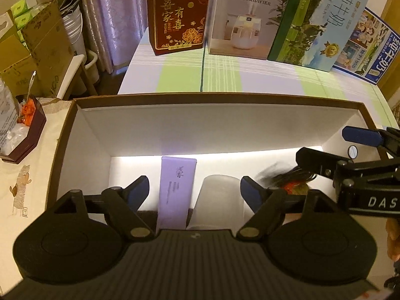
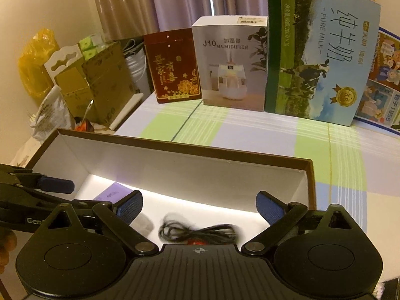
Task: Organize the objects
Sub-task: 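Lower the cup and cable into the box and open both grippers, then withdraw both tools from the box toward the cotton swabs and black box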
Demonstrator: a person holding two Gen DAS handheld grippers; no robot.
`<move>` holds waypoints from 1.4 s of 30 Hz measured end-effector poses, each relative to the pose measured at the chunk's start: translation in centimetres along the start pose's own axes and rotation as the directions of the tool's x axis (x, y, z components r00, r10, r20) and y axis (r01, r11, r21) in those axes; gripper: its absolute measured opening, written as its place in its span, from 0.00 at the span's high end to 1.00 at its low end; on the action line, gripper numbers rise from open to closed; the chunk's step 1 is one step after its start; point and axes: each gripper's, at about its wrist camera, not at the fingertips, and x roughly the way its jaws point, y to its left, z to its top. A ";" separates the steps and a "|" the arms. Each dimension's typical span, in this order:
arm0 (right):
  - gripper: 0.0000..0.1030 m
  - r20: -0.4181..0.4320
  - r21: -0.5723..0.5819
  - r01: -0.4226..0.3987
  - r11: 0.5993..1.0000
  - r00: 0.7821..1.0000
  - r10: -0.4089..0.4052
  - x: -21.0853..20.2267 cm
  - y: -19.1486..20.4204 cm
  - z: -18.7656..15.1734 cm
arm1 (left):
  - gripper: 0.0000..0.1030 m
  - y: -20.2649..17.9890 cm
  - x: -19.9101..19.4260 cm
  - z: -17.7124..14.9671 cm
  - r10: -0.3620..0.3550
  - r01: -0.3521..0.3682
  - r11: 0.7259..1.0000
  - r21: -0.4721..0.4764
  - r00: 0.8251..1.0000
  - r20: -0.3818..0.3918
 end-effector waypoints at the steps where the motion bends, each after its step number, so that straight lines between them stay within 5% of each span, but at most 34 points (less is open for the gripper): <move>1: 0.08 0.003 0.003 -0.004 1.000 1.000 0.004 -0.2 0.0 -0.1 | 0.24 0.0 -0.3 -0.1 0.000 0.000 1.000 0.001 1.000 0.000; 18: 0.04 -0.047 -0.005 -0.036 0.999 0.998 0.036 -6.0 0.9 -3.1 | 0.17 -0.5 -6.0 -3.3 0.004 -0.004 1.000 0.013 1.000 0.016; 42: 0.02 -0.015 0.028 -0.060 0.998 0.998 0.060 -14.4 1.2 -7.4 | 0.17 -3.2 -12.7 -9.8 -0.019 0.020 1.000 -0.024 0.999 0.043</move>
